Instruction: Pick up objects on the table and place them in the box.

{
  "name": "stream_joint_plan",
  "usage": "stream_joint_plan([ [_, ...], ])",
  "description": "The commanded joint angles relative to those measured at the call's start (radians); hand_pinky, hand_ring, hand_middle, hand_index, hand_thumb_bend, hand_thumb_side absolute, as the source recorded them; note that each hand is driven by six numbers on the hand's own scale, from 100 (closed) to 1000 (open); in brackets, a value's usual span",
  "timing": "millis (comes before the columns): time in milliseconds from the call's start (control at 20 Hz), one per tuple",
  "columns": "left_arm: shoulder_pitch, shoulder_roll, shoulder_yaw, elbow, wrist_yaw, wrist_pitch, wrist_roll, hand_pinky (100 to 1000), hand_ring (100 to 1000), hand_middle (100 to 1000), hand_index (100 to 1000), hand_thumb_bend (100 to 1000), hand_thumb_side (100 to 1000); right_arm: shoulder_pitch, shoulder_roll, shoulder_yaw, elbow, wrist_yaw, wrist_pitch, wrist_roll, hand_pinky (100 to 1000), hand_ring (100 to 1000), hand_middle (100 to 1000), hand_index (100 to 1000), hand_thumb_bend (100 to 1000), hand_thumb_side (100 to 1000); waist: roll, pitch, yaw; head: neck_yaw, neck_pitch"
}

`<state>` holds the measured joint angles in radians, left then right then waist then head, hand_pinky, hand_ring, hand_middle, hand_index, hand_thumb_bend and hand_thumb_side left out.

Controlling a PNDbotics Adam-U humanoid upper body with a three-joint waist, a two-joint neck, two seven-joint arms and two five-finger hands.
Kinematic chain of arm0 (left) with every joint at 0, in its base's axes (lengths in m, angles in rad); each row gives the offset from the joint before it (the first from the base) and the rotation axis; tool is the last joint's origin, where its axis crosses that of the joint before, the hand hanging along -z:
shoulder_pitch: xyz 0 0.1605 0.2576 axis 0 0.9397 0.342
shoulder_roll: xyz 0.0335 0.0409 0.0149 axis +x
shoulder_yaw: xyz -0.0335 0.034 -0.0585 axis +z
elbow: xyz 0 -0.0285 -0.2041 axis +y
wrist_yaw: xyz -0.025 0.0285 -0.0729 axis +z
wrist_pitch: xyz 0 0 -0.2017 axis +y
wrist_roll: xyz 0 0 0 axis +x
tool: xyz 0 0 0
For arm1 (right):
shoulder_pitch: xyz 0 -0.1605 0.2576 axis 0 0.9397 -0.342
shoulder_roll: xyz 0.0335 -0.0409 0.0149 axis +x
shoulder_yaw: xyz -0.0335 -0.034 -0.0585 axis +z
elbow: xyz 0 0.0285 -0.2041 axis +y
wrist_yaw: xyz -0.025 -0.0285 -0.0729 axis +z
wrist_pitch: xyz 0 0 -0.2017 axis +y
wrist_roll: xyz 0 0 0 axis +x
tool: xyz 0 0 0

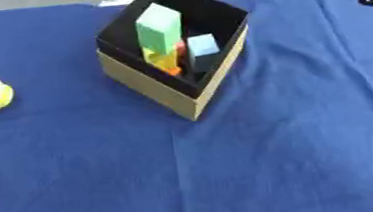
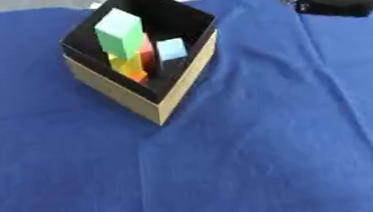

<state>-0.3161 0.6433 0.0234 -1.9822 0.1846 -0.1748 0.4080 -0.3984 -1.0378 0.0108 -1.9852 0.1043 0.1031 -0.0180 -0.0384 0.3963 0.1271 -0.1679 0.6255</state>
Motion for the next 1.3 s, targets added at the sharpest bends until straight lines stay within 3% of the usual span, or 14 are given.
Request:
stream_joint_plan([
  [50, -0.009, 0.065, 0.015, -0.018, -0.027, 0.0, 0.009, 798, 853, 797, 887, 280, 712, 0.039, 0.023, -0.039, -0.015, -0.054, -0.025, -0.135, 848, 882, 801, 868, 100, 760, 0.006, -0.015, -0.005, 0.015, 0.006],
  [250, -0.007, 0.118, 0.024, -0.018, -0.061, -0.002, 0.023, 802, 851, 797, 887, 284, 706, 0.092, 0.088, -0.05, -0.015, -0.096, -0.076, -0.255, 848, 895, 809, 868, 100, 757, 0.013, -0.012, -0.015, 0.025, 0.009],
  [450, 0.004, 0.17, 0.027, -0.018, -0.087, 0.003, 0.036, 804, 851, 798, 888, 284, 703, 0.13, 0.166, -0.058, -0.015, -0.12, -0.108, -0.319, 844, 891, 799, 864, 100, 758, 0.018, -0.01, -0.029, 0.03, 0.011],
  [700, 0.006, 0.18, 0.026, -0.018, -0.095, 0.007, 0.042, 804, 851, 798, 888, 284, 703, 0.139, 0.184, -0.058, -0.015, -0.116, -0.116, -0.333, 844, 891, 799, 864, 100, 758, 0.019, -0.009, -0.031, 0.031, 0.012],
  [800, 0.016, 0.195, 0.025, -0.018, -0.105, 0.016, 0.033, 807, 843, 794, 885, 287, 695, 0.154, 0.2, -0.069, -0.015, -0.124, -0.114, -0.342, 839, 865, 760, 846, 100, 743, 0.026, -0.012, -0.039, 0.038, 0.015],
  [1000, 0.032, 0.276, 0.027, -0.018, -0.155, 0.065, -0.001, 814, 835, 790, 881, 284, 661, 0.201, 0.271, -0.082, -0.015, -0.126, -0.152, -0.342, 839, 861, 753, 844, 100, 738, 0.024, -0.024, -0.04, 0.045, 0.03],
  [1300, 0.049, 0.42, -0.019, -0.018, -0.244, 0.152, -0.086, 846, 842, 794, 874, 254, 625, 0.207, 0.287, -0.086, -0.015, -0.11, -0.169, -0.342, 837, 857, 750, 842, 100, 734, 0.026, -0.042, -0.031, 0.083, 0.066],
])
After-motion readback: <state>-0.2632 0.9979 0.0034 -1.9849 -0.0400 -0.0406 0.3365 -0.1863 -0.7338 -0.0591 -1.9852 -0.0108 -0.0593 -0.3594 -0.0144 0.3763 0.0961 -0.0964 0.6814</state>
